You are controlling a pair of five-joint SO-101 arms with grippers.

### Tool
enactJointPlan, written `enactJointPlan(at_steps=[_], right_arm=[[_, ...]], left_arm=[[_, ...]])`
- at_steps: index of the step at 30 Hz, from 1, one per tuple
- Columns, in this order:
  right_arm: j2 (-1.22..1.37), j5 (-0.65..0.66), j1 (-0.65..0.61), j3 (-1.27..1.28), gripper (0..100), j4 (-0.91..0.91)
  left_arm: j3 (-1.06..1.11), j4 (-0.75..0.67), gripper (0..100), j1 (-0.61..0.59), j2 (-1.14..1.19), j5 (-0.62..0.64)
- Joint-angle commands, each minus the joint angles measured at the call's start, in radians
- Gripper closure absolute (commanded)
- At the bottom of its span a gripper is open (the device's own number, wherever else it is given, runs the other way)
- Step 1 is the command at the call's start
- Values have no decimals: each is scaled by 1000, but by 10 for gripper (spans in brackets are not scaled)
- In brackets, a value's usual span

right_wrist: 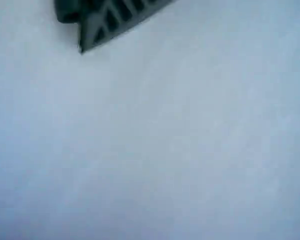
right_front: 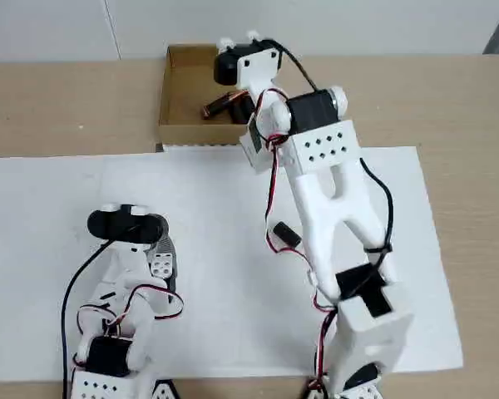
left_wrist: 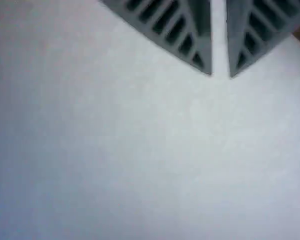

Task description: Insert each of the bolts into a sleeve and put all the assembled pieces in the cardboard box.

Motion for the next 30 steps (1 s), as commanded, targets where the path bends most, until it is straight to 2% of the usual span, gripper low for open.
enactJointPlan(at_steps=[1,7,13,26,30], right_arm=[[-127,-9,-4,155,827,4],[-193,-5,-5,376,827,1],[-183,239,-7,520,827,-4],[-125,252,-10,666,827,-186],[-64,295,-7,667,829,-220]], left_arm=[[-4,5,994,-9,-11,-3],[-4,5,994,-9,-11,-3],[-4,5,994,-9,-11,-3],[-4,5,994,-9,-11,-5],[-4,6,994,-9,-11,-5]])
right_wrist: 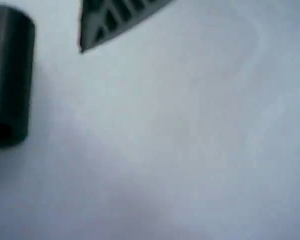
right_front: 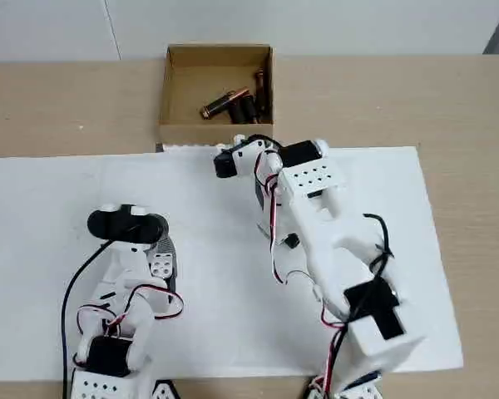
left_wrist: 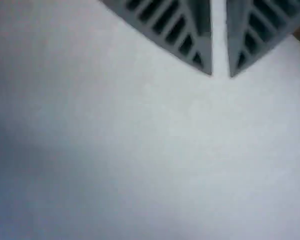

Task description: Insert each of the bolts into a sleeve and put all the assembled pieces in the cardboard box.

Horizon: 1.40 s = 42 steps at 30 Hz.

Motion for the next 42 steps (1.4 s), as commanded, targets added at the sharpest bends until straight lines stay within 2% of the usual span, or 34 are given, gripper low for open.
enactJointPlan(at_steps=[1,8,13,19,26,34,39,42], right_arm=[[33,35,-5,-2,829,-35],[159,48,-2,-2,836,-62],[225,48,-4,-2,970,-62],[219,41,-7,-14,986,-54],[-4,41,-8,-52,988,15],[-311,29,-1,-49,988,194],[-515,-184,1,60,988,205],[-654,-245,1,172,988,203]], left_arm=[[-4,6,994,-9,-11,-5],[-4,6,994,-9,-11,-5],[-4,6,994,-9,-11,-5],[-4,6,994,-9,-11,-5],[-4,6,994,-9,-11,-8],[-4,6,994,-9,-11,-11],[-73,21,994,-17,-5,-11],[-191,60,994,-34,0,-18]])
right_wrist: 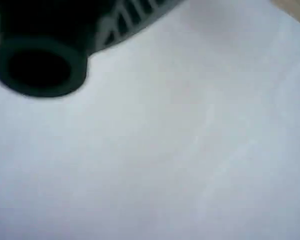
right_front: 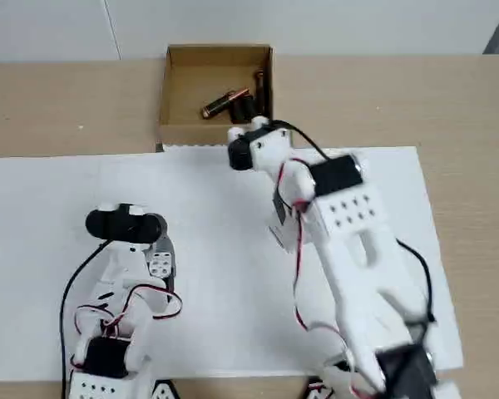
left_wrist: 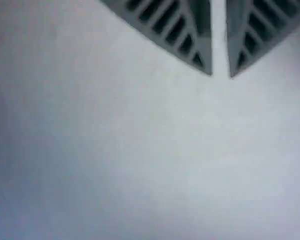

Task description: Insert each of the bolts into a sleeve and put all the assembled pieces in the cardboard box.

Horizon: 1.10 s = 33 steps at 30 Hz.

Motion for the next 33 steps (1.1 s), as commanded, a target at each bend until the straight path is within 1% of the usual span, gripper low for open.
enactJointPlan(at_steps=[1,4,7,9,12,14,17,19,24,29,33], right_arm=[[-197,-77,-2,100,988,7],[-326,-94,7,210,988,5],[-426,-94,47,290,988,2],[-475,-94,87,321,988,1],[-512,-94,170,333,988,-2],[-515,-94,228,333,988,-2],[-515,-94,311,333,988,-2],[-516,-92,360,334,988,-2],[-516,-95,460,354,988,-21],[-516,-95,503,381,988,-27],[-521,-95,524,408,988,-70]], left_arm=[[-153,41,994,-31,9,-40],[-239,87,994,-94,94,-104],[-338,84,994,-167,213,-106],[-409,91,993,-180,298,-106],[-510,141,993,-180,420,-104],[-564,173,993,-178,499,-52],[-638,215,993,-180,612,98],[-687,235,993,-176,694,164],[-792,262,993,-181,916,264],[-908,262,989,-176,1117,365],[-975,262,989,-176,1255,384]])
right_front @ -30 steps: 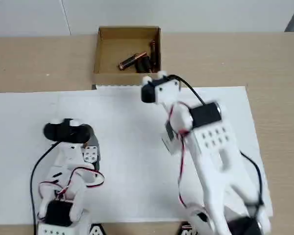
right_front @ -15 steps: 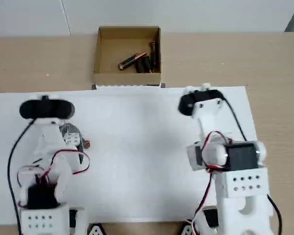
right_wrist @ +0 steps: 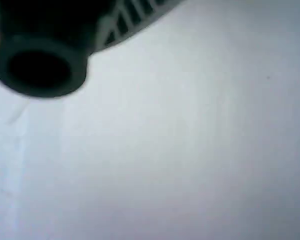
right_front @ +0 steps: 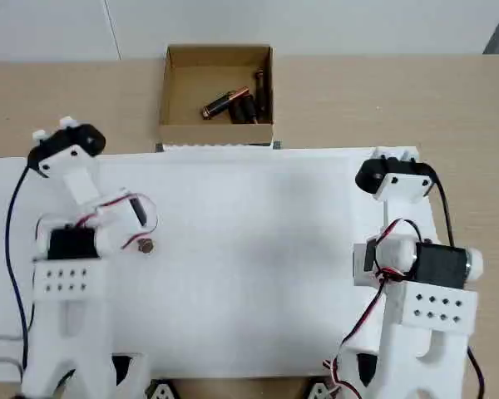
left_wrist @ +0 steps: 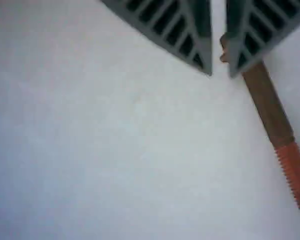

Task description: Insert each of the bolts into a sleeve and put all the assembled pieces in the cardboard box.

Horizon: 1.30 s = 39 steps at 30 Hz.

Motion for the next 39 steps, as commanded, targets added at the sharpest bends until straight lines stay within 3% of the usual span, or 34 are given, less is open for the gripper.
enactJointPlan(at_steps=[1,8,16,39], right_arm=[[-22,-9,25,5,988,-47],[-19,-11,24,71,988,-120],[-18,-9,24,77,988,-127],[-18,-5,24,77,988,-127]], left_arm=[[-88,2,989,-2,107,15],[-188,37,984,-3,307,57],[-292,127,843,-8,445,123],[-288,120,841,-11,559,123]])
